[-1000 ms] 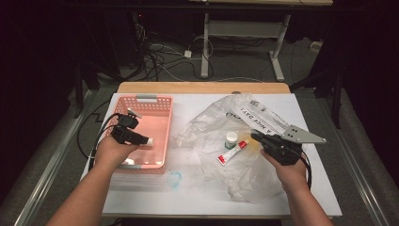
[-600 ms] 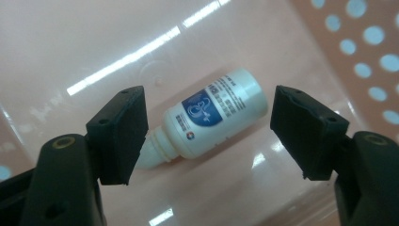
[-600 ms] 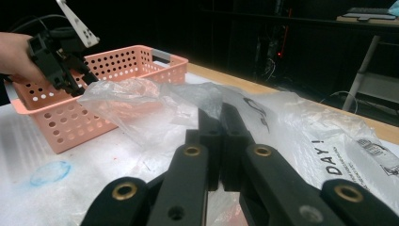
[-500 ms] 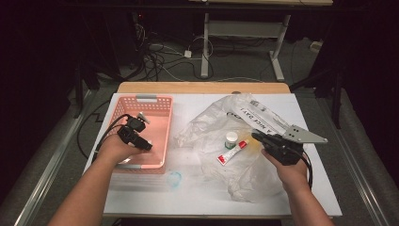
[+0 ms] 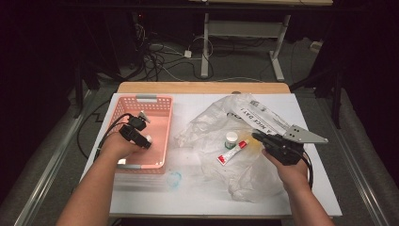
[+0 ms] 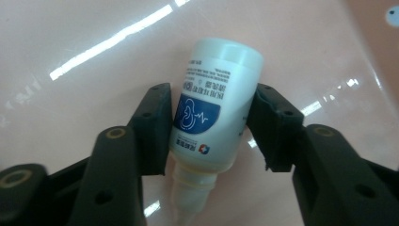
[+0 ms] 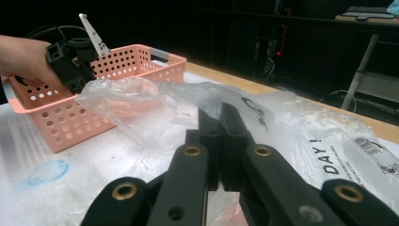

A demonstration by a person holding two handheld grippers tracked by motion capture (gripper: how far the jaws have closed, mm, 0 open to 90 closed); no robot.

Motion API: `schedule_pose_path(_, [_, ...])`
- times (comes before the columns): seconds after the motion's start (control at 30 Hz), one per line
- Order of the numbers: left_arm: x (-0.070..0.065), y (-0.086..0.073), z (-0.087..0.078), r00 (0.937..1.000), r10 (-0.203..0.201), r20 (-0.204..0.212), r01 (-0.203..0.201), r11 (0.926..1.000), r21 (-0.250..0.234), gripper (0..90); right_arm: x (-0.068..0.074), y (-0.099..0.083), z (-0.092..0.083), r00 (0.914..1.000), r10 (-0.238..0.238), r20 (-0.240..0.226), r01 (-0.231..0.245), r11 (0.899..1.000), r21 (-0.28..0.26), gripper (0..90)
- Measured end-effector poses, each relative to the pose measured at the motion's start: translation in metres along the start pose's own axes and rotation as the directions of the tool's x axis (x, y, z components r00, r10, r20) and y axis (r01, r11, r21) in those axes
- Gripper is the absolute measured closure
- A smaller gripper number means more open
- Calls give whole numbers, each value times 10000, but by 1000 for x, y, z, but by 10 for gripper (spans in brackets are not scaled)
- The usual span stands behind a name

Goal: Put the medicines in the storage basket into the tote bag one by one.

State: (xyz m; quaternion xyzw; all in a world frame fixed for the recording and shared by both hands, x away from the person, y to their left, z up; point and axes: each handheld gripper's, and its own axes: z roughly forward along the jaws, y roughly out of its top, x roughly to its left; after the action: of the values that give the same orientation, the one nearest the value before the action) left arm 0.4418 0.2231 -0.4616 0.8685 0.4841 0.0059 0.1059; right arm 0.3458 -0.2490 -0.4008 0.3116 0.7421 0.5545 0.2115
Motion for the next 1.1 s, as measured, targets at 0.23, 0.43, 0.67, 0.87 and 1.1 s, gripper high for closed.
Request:
schedule_pose_path(0.23, [-4,0,0,9999,83,-76,-84,9999,-126,577,0,0,0,10000,0,18,0,10000,5,900])
schedule_pose_path(0.43, [-8,-1,-4,9999,-150,-7,149,9991,-392,579,0,0,-1,10000,-33,67,34,10000,-38,900])
schedule_pose_path(0.67, [-13,-7,-22,9981,-312,538,400,9844,-1714,579,0,0,-1,10000,-31,60,31,10000,-57,900])
schedule_pose_path(0.87, [-20,-20,-37,9977,-435,515,563,9582,-2806,578,1,0,0,10000,-50,25,51,10000,-67,900])
schedule_pose_path(1.1, [-30,-40,-50,9977,-363,580,565,9161,-3969,578,2,0,1,10000,-23,-2,23,10000,-7,900])
